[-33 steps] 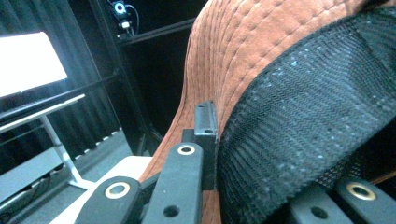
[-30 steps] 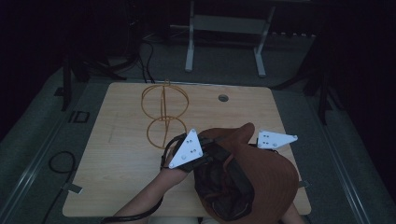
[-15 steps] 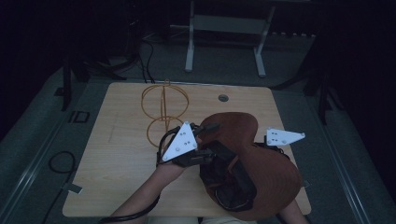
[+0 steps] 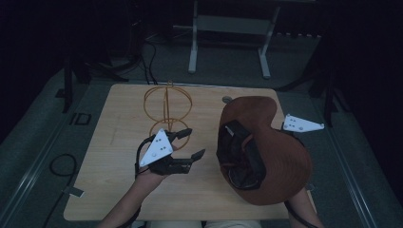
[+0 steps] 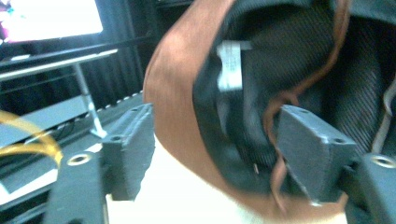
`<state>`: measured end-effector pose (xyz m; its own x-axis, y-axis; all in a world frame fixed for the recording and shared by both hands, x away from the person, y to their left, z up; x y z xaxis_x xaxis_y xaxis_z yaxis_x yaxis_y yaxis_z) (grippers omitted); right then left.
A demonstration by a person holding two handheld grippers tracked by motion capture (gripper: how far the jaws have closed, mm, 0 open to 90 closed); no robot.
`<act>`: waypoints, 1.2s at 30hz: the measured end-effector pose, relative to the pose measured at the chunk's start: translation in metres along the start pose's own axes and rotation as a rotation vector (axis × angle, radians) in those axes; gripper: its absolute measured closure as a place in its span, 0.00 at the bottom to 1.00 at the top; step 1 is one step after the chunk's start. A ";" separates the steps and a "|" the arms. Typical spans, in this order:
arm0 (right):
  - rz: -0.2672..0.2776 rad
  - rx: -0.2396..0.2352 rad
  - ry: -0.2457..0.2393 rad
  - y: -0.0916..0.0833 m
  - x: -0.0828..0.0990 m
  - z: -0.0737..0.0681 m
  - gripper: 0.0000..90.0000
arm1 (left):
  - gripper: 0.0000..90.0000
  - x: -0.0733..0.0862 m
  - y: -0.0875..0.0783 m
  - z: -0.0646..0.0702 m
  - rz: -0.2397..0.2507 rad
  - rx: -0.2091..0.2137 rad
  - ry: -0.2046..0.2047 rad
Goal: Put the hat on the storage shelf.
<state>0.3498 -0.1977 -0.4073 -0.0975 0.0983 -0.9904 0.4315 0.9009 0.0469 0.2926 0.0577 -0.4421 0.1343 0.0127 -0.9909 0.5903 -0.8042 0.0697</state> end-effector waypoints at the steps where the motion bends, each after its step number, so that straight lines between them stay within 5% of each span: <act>1: -0.002 0.014 -0.006 0.002 -0.003 0.004 0.98 | 0.28 0.003 -0.003 -0.001 -0.002 -0.006 -0.004; 8: 0.024 0.081 -0.026 0.016 -0.023 0.028 0.98 | 0.10 0.047 -0.033 -0.010 -0.101 -0.096 -0.035; 20: 0.050 0.195 -0.044 0.068 -0.048 0.071 0.98 | 0.07 0.111 -0.087 -0.018 -0.136 -0.242 -0.118; 29: 0.029 0.266 -0.099 0.132 -0.068 0.089 0.98 | 0.07 0.118 -0.097 -0.019 -0.105 -0.275 -0.131; 36: -0.003 0.287 -0.152 0.189 -0.078 0.081 0.98 | 0.07 0.119 -0.100 -0.020 -0.104 -0.274 -0.131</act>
<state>0.5118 -0.0697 -0.3316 0.0269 0.0122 -0.9996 0.6689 0.7429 0.0271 0.2659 0.1517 -0.5641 -0.0316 -0.0046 -0.9995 0.7904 -0.6122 -0.0222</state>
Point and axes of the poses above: each handheld gripper's, and its own axes: y roughly forward along the jaws, x roughly out of its underside, z roughly to its right, the point moved 6 cm from there along y, roughly forward along the jaws, and after that the axes turned 11 degrees about z, right-handed, at the moved point
